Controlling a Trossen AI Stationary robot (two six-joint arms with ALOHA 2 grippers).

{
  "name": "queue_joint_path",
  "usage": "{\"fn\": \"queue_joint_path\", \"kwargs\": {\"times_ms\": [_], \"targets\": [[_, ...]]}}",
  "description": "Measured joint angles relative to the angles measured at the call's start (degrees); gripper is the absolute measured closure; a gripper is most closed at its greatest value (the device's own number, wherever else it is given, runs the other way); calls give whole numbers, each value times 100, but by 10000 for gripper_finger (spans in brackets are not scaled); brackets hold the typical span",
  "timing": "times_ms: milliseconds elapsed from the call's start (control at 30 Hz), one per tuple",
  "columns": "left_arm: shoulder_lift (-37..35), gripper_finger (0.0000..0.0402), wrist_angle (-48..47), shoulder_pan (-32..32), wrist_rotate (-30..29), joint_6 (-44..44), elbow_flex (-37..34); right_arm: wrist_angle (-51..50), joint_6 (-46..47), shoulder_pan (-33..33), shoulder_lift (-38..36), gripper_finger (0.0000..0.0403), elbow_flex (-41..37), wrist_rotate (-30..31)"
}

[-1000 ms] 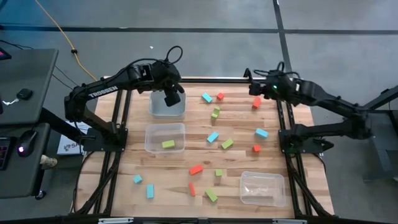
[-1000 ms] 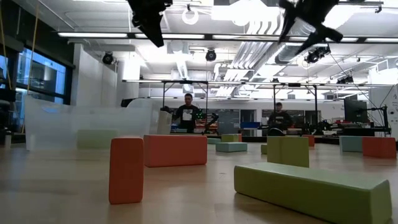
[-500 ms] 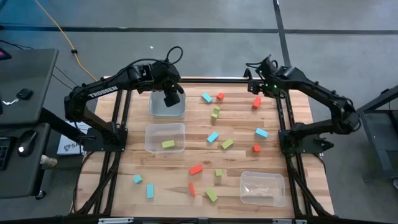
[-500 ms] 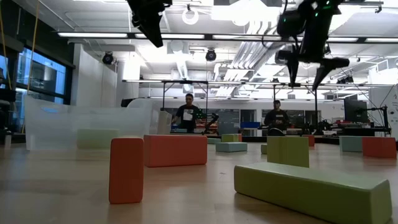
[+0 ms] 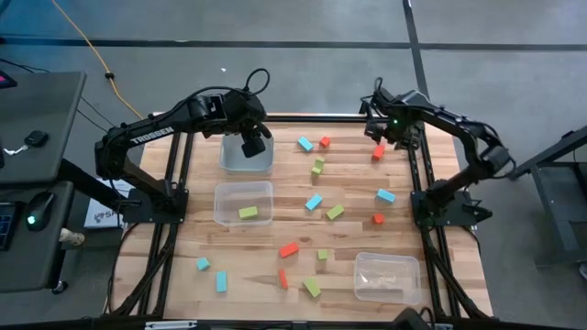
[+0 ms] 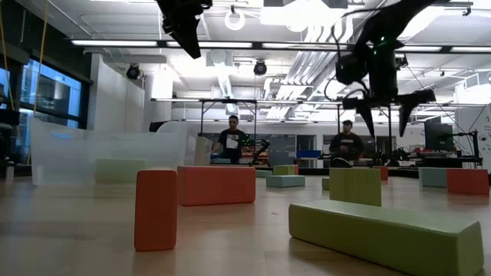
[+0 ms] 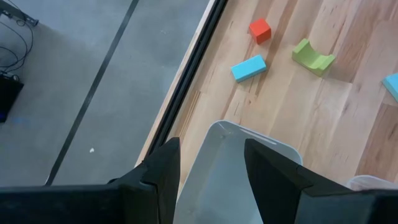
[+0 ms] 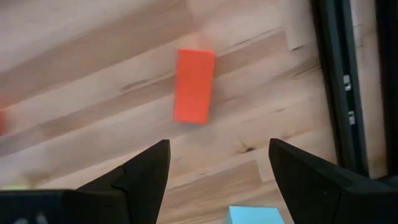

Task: Sort & place blocks by color
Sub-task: Put the orange block into the right transparent bin

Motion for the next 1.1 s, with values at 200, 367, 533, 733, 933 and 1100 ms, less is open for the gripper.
{"fn": "queue_joint_path", "kwargs": {"times_ms": [200,367,533,733,933,1100], "targets": [[0,249,0,0,0,149,0,279,78,-22,454,139,0,30],[0,249,1,0,0,151,0,340,39,-19,775,139,0,18],[0,249,2,0,0,151,0,541,19,-19,995,139,0,14],[0,249,2,0,0,151,0,617,19,-19,1207,139,0,25],[0,249,2,0,0,151,0,776,80,23,1449,139,0,25],[0,249,2,0,2,151,0,777,73,64,1623,139,0,154]]}}
